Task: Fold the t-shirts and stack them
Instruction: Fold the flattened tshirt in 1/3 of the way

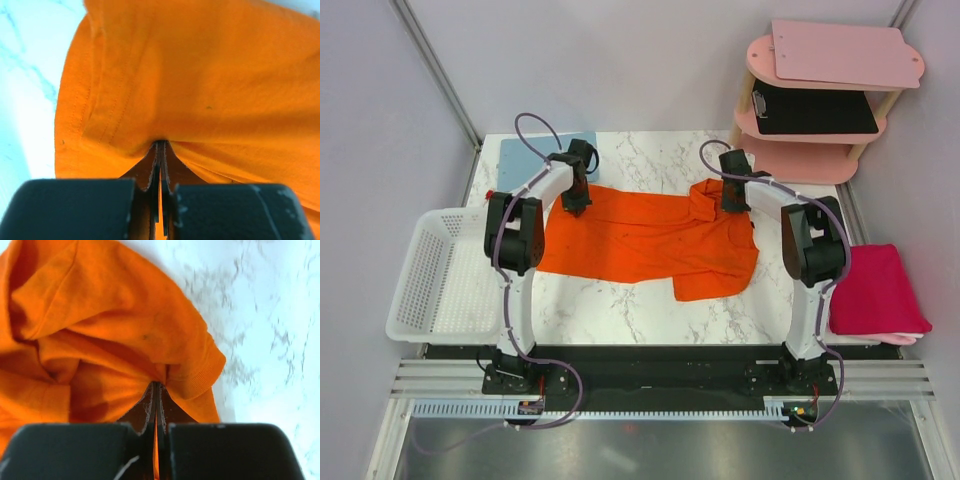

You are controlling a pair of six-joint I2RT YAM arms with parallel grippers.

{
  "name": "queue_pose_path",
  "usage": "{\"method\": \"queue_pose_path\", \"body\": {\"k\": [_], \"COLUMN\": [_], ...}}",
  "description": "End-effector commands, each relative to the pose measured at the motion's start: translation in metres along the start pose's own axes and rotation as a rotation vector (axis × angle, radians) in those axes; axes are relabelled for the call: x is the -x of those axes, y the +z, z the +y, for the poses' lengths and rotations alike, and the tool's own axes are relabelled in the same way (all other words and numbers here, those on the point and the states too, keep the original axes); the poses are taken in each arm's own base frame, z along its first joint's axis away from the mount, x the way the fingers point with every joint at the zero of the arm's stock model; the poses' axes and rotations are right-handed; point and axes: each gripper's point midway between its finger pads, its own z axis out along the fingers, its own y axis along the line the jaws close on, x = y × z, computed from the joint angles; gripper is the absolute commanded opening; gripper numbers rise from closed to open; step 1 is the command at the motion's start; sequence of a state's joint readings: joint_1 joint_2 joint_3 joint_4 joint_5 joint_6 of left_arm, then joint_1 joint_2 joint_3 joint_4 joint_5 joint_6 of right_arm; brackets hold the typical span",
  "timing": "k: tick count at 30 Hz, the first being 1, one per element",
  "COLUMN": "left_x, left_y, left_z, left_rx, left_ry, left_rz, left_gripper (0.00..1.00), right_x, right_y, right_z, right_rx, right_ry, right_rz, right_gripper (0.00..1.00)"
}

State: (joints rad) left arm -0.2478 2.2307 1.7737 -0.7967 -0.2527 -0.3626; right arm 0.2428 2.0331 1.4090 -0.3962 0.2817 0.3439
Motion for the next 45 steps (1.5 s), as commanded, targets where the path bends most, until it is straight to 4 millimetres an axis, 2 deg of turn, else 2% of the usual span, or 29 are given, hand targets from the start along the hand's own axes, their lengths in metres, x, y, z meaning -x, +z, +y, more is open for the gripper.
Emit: {"method": "queue_pose_path", "body": {"k": [1, 3, 4, 6, 10, 11, 12, 14, 15, 16, 18, 19, 21, 23, 24, 28, 32, 34, 36, 37, 39, 40, 42, 43, 45], "left_x": [-0.029, -0.037, -0.049, -0.054, -0.063, -0.062, -0.062, -0.060, -0.058, -0.057, -0.056, -0.056, -0.057, -0.059, -0.060, -0.065, -0.063, -0.059, -0.054, -0.049, -0.042, -0.037, -0.031, -0.029, -0.025], "left_y": [0.019, 0.018, 0.018, 0.015, 0.011, 0.008, 0.007, 0.003, 0.000, 0.000, -0.001, -0.001, 0.000, 0.002, 0.002, 0.006, 0.003, -0.001, -0.011, -0.015, -0.029, -0.032, -0.044, -0.047, -0.053], "left_z": [0.044, 0.049, 0.052, 0.057, 0.067, 0.068, 0.068, 0.065, 0.065, 0.064, 0.064, 0.064, 0.061, 0.059, 0.056, 0.053, 0.050, 0.046, 0.043, 0.040, 0.037, 0.034, 0.033, 0.033, 0.033], "left_rx": [0.137, 0.149, 0.161, 0.181, 0.220, 0.218, 0.213, 0.193, 0.188, 0.187, 0.184, 0.183, 0.179, 0.181, 0.181, 0.189, 0.183, 0.165, 0.145, 0.119, 0.080, 0.055, 0.033, 0.025, 0.019], "left_ry": [-0.070, -0.085, -0.082, -0.092, -0.105, -0.111, -0.110, -0.109, -0.110, -0.106, -0.095, -0.093, -0.088, -0.078, -0.073, -0.056, -0.053, -0.043, -0.036, -0.031, -0.036, -0.035, -0.036, -0.033, -0.033], "left_rz": [0.111, 0.127, 0.152, 0.154, 0.163, 0.159, 0.158, 0.151, 0.144, 0.142, 0.139, 0.141, 0.142, 0.148, 0.147, 0.155, 0.147, 0.130, 0.097, 0.073, 0.027, 0.005, -0.027, -0.037, -0.052], "left_gripper": [0.02, 0.02, 0.02, 0.02, 0.02, 0.02, 0.02, 0.02, 0.02, 0.02, 0.02, 0.02, 0.02, 0.02, 0.02, 0.02, 0.02, 0.02, 0.09, 0.20, 0.29, 0.37, 0.45, 0.58, 0.62], "right_x": [-0.002, 0.002, 0.004, 0.008, 0.021, 0.022, 0.032, 0.031, 0.044, 0.042, 0.056, 0.054, 0.065, 0.070, 0.071, 0.076, 0.072, 0.065, 0.058, 0.055, 0.050, 0.049, 0.045, 0.045, 0.045], "right_y": [0.023, 0.028, 0.030, 0.034, 0.029, 0.027, 0.019, 0.010, -0.002, -0.006, -0.027, -0.032, -0.049, -0.055, -0.062, -0.072, -0.067, -0.056, -0.049, -0.047, -0.042, -0.041, -0.039, -0.039, -0.038], "right_z": [-0.027, -0.035, -0.037, -0.042, -0.038, -0.029, -0.026, -0.015, -0.009, -0.007, 0.009, 0.013, 0.026, 0.032, 0.046, 0.070, 0.092, 0.098, 0.101, 0.101, 0.100, 0.099, 0.100, 0.101, 0.103], "right_rx": [-0.141, -0.168, -0.179, -0.193, -0.160, -0.111, -0.083, -0.006, 0.035, 0.061, 0.166, 0.198, 0.285, 0.321, 0.400, 0.536, 0.624, 0.625, 0.619, 0.615, 0.597, 0.591, 0.583, 0.582, 0.583], "right_ry": [-0.026, -0.022, -0.022, -0.018, -0.026, -0.036, -0.021, -0.009, 0.009, 0.015, 0.040, 0.046, 0.077, 0.098, 0.095, 0.137, 0.143, 0.145, 0.143, 0.142, 0.141, 0.138, 0.132, 0.131, 0.128], "right_rz": [0.053, 0.053, 0.052, 0.048, 0.018, 0.017, -0.016, -0.023, -0.068, -0.070, -0.118, -0.120, -0.154, -0.164, -0.157, -0.153, -0.109, -0.079, -0.055, -0.048, -0.031, -0.028, -0.021, -0.020, -0.019], "right_gripper": [0.00, 0.00, 0.00, 0.00, 0.00, 0.00, 0.01, 0.05, 0.06, 0.18, 0.35, 0.44, 0.50, 0.52, 0.52, 0.52, 0.52, 0.52, 0.52, 0.51, 0.51, 0.51, 0.50, 0.50, 0.50]}}
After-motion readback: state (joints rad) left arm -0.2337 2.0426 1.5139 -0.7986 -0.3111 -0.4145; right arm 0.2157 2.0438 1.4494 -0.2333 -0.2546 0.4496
